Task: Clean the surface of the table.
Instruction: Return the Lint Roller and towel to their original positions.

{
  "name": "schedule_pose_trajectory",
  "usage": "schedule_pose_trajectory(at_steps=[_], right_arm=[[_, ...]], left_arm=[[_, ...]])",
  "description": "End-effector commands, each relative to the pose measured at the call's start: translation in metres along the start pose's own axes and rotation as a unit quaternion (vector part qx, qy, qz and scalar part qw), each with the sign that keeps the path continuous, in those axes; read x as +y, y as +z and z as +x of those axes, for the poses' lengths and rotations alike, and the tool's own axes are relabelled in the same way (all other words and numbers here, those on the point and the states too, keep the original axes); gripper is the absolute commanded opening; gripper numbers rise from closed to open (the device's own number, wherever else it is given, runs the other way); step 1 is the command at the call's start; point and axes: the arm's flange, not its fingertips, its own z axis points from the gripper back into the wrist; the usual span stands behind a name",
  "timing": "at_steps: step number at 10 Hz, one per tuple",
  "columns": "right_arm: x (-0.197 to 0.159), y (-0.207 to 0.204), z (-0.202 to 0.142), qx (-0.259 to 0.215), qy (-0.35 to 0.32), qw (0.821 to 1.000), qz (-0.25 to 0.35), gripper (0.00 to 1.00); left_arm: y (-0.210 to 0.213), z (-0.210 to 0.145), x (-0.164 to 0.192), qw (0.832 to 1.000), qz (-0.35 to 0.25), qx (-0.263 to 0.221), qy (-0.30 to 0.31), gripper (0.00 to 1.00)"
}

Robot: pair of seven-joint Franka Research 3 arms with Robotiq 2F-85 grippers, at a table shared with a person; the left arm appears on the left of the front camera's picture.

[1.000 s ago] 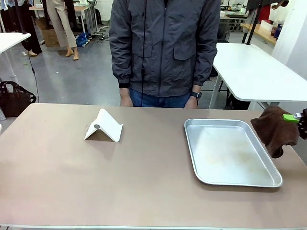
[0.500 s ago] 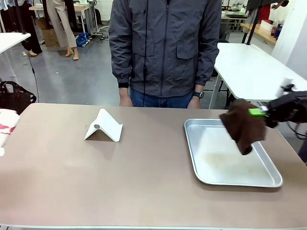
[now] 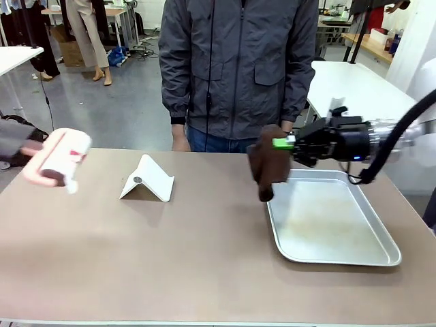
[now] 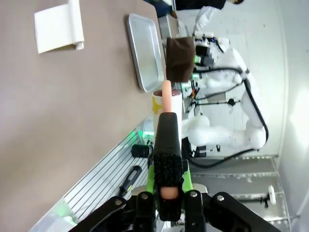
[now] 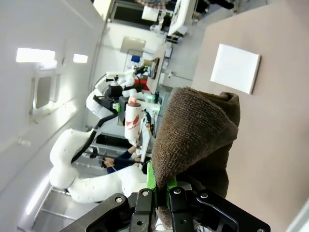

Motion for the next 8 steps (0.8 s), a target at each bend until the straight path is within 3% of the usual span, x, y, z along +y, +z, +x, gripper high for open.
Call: schedule_pose_trajectory(at_steps=[1, 3, 4, 5, 6, 8], right_arm=[[-0.009, -0.046, -0.005, -0.035, 0.016, 0.999, -0.020, 0.09], [-0.026, -0.062, -0.001, -0.038, 0.010, 0.999, -0.014, 0.09], [-0.029, -0.058, 0.000, -0.039, 0.008, 0.999, -0.004, 0.09], [-0.016, -0.059, -0.013, -0.017, -0.005, 1.000, -0.024, 0.09], [-0.016, -0.059, -0.013, -0.017, -0.005, 1.000, -0.024, 0.09], [-0.016, -0.059, -0.013, -0.017, -0.005, 1.000, -0.024, 0.09]], left_arm=[[-0.030, 0.020, -0.009, 0.999, 0.022, 0.003, 0.029, 0.22], [-0.043, 0.052, -0.009, 0.998, 0.044, -0.001, 0.047, 0.22], [-0.043, 0.070, -0.003, 0.997, 0.039, -0.043, 0.047, 0.22], [-0.035, 0.077, 0.016, 0.998, 0.001, -0.002, 0.070, 0.22], [-0.050, 0.054, -0.003, 0.998, 0.050, -0.009, 0.037, 0.22], [-0.050, 0.054, -0.003, 0.998, 0.050, -0.009, 0.037, 0.22]])
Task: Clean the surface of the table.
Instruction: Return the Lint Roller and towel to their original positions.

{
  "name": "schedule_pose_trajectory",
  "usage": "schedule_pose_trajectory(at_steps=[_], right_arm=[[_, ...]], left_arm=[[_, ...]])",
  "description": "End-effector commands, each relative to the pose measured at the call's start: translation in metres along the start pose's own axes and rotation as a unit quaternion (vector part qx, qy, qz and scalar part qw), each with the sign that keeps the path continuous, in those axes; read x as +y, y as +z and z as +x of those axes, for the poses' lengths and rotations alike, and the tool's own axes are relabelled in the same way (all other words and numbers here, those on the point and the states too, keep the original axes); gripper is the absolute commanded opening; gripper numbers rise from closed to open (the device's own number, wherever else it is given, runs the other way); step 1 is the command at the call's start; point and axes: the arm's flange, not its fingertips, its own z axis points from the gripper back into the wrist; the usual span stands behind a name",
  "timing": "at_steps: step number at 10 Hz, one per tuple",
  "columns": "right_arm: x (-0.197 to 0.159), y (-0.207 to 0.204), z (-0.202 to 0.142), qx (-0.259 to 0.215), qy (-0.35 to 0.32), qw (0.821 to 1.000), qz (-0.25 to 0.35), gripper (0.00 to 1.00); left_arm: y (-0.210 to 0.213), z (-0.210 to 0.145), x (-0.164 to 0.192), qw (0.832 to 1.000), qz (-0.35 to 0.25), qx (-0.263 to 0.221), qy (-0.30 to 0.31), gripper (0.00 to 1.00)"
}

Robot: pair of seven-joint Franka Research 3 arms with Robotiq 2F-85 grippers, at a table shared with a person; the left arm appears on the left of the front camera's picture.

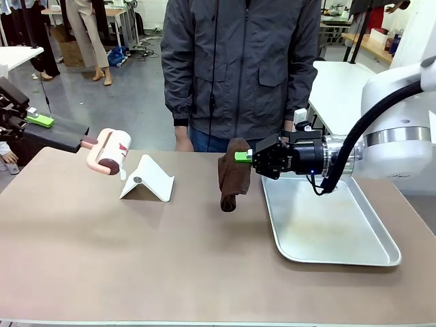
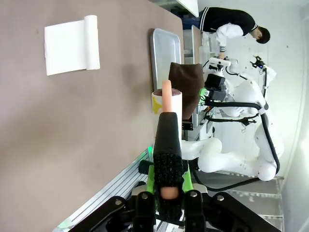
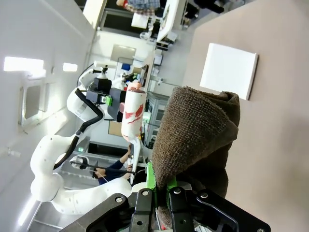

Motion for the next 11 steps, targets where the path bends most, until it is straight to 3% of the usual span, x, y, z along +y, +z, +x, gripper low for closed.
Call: schedule_pose_trajectory(at_steps=[1, 2, 3, 6, 10, 11], right_arm=[[0.005, 0.002, -0.003, 0.002, -0.002, 1.000, -0.001, 0.09], [0.000, 0.000, 0.000, 0.000, 0.000, 1.000, 0.000, 0.09], [0.001, -0.020, 0.002, 0.008, 0.016, 0.999, -0.033, 0.09], [-0.032, -0.041, 0.002, -0.010, -0.002, 0.999, -0.040, 0.09], [-0.062, -0.062, 0.020, 0.003, -0.034, 0.998, -0.052, 0.09], [-0.068, -0.065, 0.023, 0.010, -0.043, 0.997, -0.058, 0.09]], left_arm=[[-0.001, 0.004, 0.006, 1.000, -0.003, 0.000, 0.006, 0.22], [-0.007, -0.003, 0.000, 1.000, 0.017, 0.010, -0.009, 0.22], [-0.013, 0.012, -0.015, 0.999, 0.041, 0.006, 0.009, 0.22], [-0.040, 0.057, -0.042, 0.991, 0.124, 0.006, 0.046, 0.22], [-0.082, 0.090, -0.073, 0.976, 0.217, -0.032, 0.012, 0.22], [-0.095, 0.103, -0.079, 0.972, 0.233, -0.011, 0.005, 0.22]])
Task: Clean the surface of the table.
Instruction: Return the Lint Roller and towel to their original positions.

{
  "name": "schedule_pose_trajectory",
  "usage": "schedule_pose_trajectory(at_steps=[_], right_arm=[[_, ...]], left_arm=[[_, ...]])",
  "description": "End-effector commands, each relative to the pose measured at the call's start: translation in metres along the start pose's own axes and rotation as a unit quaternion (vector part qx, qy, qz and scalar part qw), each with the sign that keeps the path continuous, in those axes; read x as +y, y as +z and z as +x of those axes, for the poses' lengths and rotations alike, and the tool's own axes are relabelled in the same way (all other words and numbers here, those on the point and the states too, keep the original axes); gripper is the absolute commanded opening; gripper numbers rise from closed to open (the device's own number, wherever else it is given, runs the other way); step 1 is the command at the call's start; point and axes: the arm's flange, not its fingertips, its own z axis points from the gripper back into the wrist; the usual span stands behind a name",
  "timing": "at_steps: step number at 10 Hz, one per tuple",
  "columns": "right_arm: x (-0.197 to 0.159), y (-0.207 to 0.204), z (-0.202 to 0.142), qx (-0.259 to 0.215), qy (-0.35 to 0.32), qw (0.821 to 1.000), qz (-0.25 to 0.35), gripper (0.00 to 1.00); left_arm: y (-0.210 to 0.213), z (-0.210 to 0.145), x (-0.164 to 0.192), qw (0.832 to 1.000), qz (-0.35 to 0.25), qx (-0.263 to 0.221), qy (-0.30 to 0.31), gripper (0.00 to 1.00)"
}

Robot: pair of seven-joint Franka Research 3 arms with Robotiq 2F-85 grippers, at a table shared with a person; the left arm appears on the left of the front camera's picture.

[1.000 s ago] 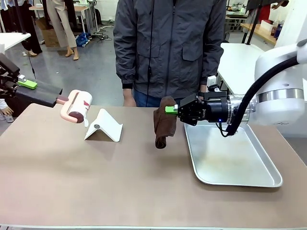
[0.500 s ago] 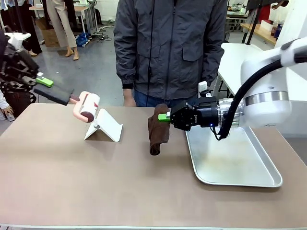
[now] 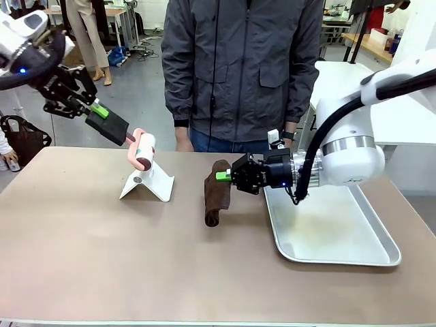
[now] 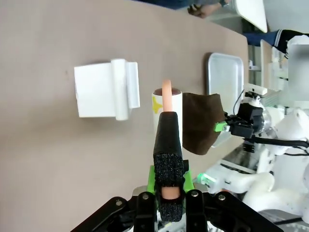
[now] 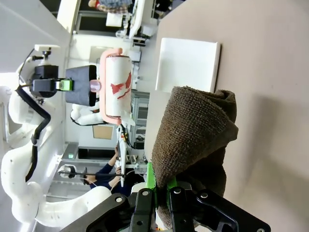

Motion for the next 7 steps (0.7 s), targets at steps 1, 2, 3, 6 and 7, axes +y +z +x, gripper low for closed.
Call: schedule_pose_trajectory(at_steps=[1, 2, 3, 6, 7], right_arm=[[-0.004, -0.012, 0.013, -0.001, -0.006, 1.000, 0.007, 0.09], [-0.007, -0.012, 0.016, -0.006, -0.010, 1.000, 0.012, 0.09], [-0.008, -0.011, 0.019, -0.007, -0.007, 1.000, 0.018, 0.09], [-0.011, -0.005, 0.023, -0.007, -0.008, 1.000, 0.018, 0.09], [-0.014, -0.002, 0.024, -0.008, -0.011, 1.000, 0.020, 0.09]], left_arm=[[-0.013, 0.021, -0.014, 0.999, 0.038, 0.037, -0.007, 0.22], [-0.023, 0.029, -0.021, 0.998, 0.061, 0.032, -0.007, 0.22], [-0.032, 0.037, -0.026, 0.997, 0.075, 0.033, -0.008, 0.22], [-0.066, 0.065, -0.036, 0.995, 0.082, 0.063, -0.008, 0.22], [-0.075, 0.072, -0.037, 0.994, 0.089, 0.070, -0.007, 0.22]])
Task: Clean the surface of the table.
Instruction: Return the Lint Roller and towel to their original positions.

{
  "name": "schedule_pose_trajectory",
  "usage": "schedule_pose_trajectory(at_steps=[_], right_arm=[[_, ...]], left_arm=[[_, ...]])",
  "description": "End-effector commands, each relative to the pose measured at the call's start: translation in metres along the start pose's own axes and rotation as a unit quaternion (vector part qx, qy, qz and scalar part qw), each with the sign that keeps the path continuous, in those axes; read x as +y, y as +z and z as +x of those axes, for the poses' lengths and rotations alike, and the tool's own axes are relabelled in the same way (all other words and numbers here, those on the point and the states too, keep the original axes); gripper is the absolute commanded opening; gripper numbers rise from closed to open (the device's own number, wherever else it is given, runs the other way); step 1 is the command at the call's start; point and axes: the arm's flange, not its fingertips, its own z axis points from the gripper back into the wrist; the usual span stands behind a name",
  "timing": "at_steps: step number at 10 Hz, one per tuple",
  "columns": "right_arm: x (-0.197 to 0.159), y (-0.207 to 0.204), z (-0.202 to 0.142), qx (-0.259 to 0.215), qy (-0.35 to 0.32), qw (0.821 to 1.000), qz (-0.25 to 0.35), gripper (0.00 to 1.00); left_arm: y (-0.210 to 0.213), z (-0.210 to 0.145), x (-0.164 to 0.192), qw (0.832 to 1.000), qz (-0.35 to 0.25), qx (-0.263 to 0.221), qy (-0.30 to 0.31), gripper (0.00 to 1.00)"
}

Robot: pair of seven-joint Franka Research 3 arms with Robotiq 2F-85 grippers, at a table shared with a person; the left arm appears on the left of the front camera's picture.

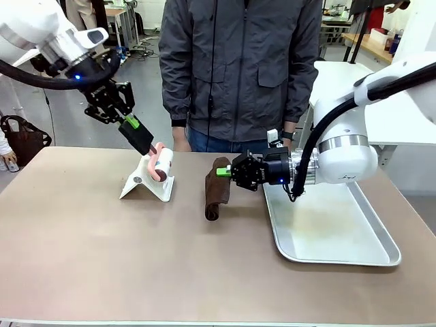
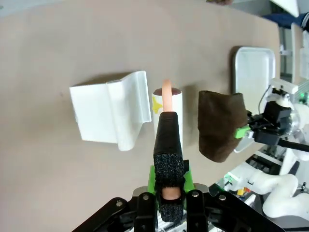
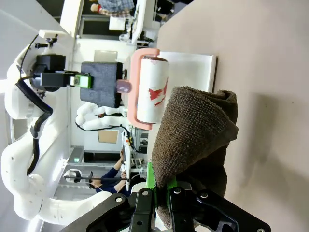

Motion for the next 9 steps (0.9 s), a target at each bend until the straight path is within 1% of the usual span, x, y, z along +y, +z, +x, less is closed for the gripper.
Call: schedule_pose_trajectory(at_steps=[1, 3, 6, 9], right_arm=[[-0.003, 0.000, 0.003, -0.001, -0.002, 1.000, 0.011, 0.09], [-0.004, 0.005, 0.004, -0.003, -0.005, 1.000, 0.014, 0.09], [-0.008, 0.008, 0.007, -0.008, -0.009, 1.000, 0.010, 0.09], [-0.008, 0.006, 0.005, -0.005, -0.003, 1.000, 0.006, 0.09]], left_arm=[[-0.003, 0.018, -0.006, 1.000, 0.021, 0.014, 0.003, 0.22], [-0.011, 0.027, -0.002, 0.999, 0.034, 0.018, -0.011, 0.22], [-0.027, 0.030, 0.003, 0.998, 0.045, 0.040, -0.008, 0.22], [-0.040, 0.030, 0.003, 0.999, 0.042, 0.027, -0.010, 0.22]])
